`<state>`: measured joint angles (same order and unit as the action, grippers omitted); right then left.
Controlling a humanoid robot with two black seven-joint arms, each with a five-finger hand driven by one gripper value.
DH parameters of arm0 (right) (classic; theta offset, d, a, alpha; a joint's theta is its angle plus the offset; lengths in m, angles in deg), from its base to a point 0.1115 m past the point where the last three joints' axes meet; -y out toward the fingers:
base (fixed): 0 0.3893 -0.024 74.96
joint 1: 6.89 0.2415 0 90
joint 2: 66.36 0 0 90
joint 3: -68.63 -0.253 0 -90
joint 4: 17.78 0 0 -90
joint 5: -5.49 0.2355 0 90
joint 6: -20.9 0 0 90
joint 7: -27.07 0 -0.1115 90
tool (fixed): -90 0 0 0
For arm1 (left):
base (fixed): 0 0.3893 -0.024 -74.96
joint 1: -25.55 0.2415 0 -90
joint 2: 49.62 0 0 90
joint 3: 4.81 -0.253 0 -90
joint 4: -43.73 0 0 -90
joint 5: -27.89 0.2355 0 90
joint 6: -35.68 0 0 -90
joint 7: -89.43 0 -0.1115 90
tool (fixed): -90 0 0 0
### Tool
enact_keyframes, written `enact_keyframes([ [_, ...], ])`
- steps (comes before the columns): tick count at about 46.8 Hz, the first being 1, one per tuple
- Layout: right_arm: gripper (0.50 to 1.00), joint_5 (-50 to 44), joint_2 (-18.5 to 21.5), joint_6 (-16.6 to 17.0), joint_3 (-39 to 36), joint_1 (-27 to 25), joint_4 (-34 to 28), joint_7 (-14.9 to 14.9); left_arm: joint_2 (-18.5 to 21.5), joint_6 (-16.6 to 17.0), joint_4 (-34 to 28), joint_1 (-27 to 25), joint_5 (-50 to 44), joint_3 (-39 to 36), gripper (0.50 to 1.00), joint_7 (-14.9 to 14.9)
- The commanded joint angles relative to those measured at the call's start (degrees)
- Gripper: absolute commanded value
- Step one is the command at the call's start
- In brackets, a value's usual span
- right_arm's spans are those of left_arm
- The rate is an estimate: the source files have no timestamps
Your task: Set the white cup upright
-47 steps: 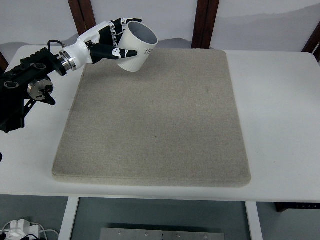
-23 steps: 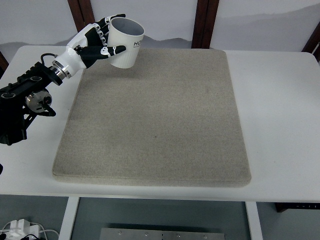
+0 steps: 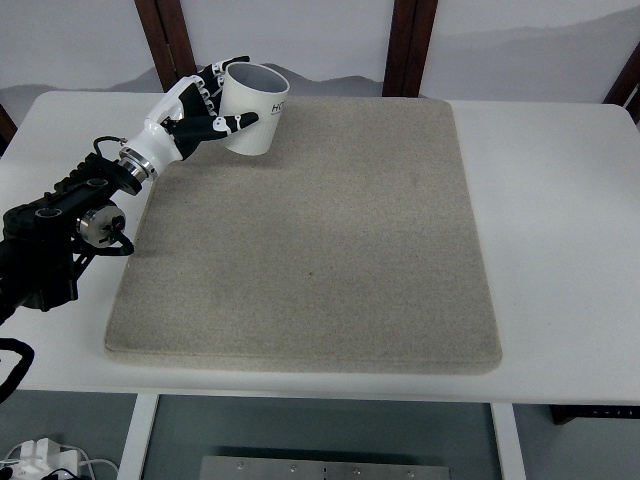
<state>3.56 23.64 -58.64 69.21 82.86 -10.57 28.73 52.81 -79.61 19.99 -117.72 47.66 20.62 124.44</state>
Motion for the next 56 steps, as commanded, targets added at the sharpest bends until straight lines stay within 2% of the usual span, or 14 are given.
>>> enact_keyframes([
  [1,0.952,0.00,0.00,0.00,-0.05,-0.02,0.00,0.01,-0.48,1.72,0.10,0.01,0.53,-0.20,0.638,-0.01],
  [9,0.952,0.00,0.00,0.00,-0.05,-0.02,0.00,0.01,-1.18,4.27,0.10,0.09,0.79,-0.82,0.638,-0.01],
  [22,0.952,0.00,0.00,0.00,0.03,0.07,0.00,0.01,-1.18,5.77,0.19,0.45,0.79,-2.40,0.641,-0.01],
  [37,0.952,0.00,0.00,0.00,0.03,-0.02,0.00,0.01,-1.18,5.86,0.19,0.62,0.79,-4.07,0.701,-0.01],
  [40,0.952,0.00,0.00,0.00,0.03,-0.02,0.00,0.01,-1.18,5.86,0.19,1.15,0.79,-4.07,0.735,-0.01],
  [56,0.952,0.00,0.00,0.00,0.03,0.07,0.00,0.01,-1.10,5.86,0.19,1.50,0.79,-6.36,0.825,-0.01],
])
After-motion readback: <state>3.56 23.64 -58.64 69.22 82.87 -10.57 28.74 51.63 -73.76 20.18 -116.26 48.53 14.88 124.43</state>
